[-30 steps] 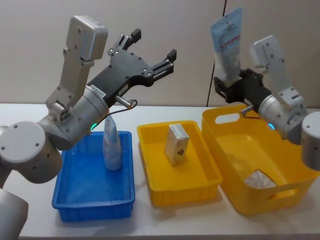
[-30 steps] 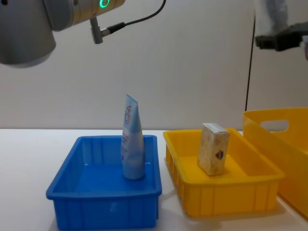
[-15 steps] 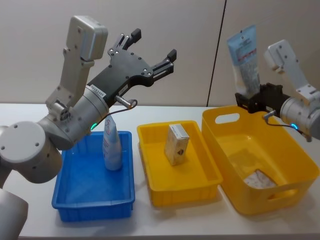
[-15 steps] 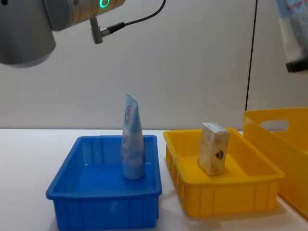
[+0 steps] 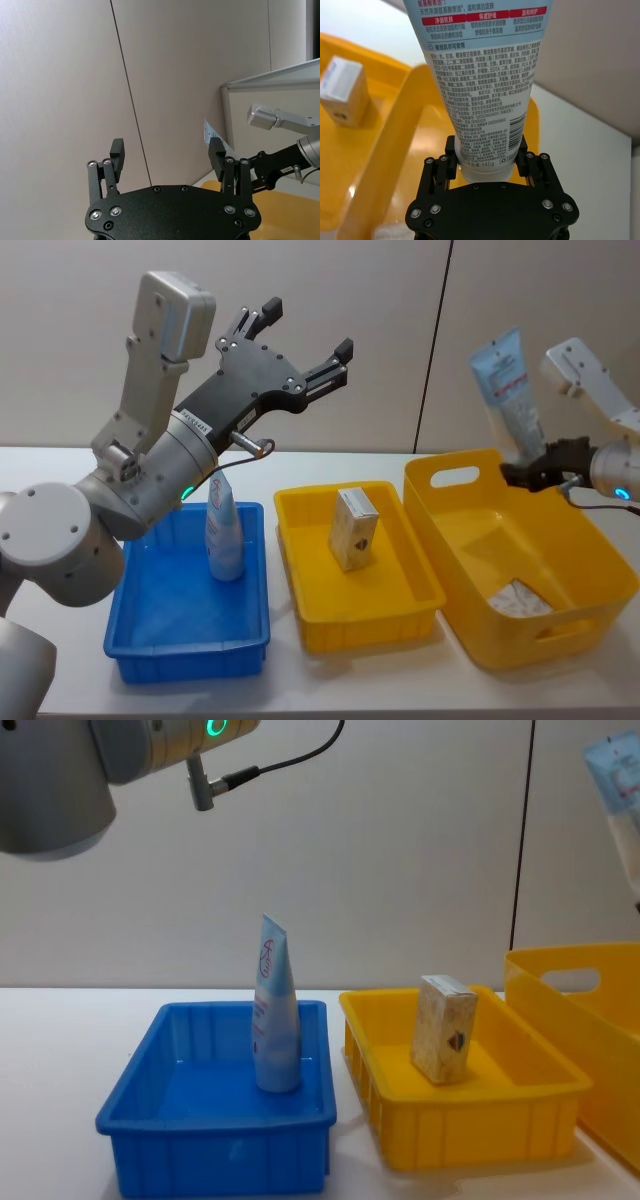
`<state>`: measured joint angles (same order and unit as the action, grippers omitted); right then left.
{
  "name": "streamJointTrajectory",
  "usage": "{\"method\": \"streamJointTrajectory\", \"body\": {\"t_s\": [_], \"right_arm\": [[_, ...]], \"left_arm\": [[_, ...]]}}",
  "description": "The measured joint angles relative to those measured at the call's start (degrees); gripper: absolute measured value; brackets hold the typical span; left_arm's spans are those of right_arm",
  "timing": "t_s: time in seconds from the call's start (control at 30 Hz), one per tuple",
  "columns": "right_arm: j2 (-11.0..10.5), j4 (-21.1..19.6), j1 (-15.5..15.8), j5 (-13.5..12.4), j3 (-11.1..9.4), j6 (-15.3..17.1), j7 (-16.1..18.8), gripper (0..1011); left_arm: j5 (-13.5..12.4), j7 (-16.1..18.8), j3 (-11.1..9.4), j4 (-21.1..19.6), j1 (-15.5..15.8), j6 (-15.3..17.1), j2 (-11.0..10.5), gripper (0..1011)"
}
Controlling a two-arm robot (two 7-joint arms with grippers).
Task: Bimanual collaborative sorting of washing and personal care products
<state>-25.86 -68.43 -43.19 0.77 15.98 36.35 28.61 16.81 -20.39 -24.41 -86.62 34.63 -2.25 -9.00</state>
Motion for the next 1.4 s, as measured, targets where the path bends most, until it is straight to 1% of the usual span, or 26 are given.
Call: {"method": "streamJointTrajectory", "body": {"t_s": [0.2,0.37,0.6,0.73,1.4], "right_arm": [[-2.0,2.7,-2.2,0.9,2.2,3.5,3.6,629],[-3.3,3.7,-3.3,1.3,3.5,5.2,5.7,629],[-4.4,3.7,-4.2,1.4,4.4,5.6,7.4,629],[-4.7,3.4,-4.6,1.3,4.7,5.6,8.1,629],[-5.1,2.5,-5.7,0.9,5.6,5.0,9.4,627]], "left_arm": [[0.0,0.0,0.0,0.0,0.0,0.0,0.0,1001],[0.0,0.0,0.0,0.0,0.0,0.0,0.0,1001],[0.0,0.0,0.0,0.0,0.0,0.0,0.0,1001],[0.0,0.0,0.0,0.0,0.0,0.0,0.0,1001],[0.0,0.0,0.0,0.0,0.0,0.0,0.0,1001]]}}
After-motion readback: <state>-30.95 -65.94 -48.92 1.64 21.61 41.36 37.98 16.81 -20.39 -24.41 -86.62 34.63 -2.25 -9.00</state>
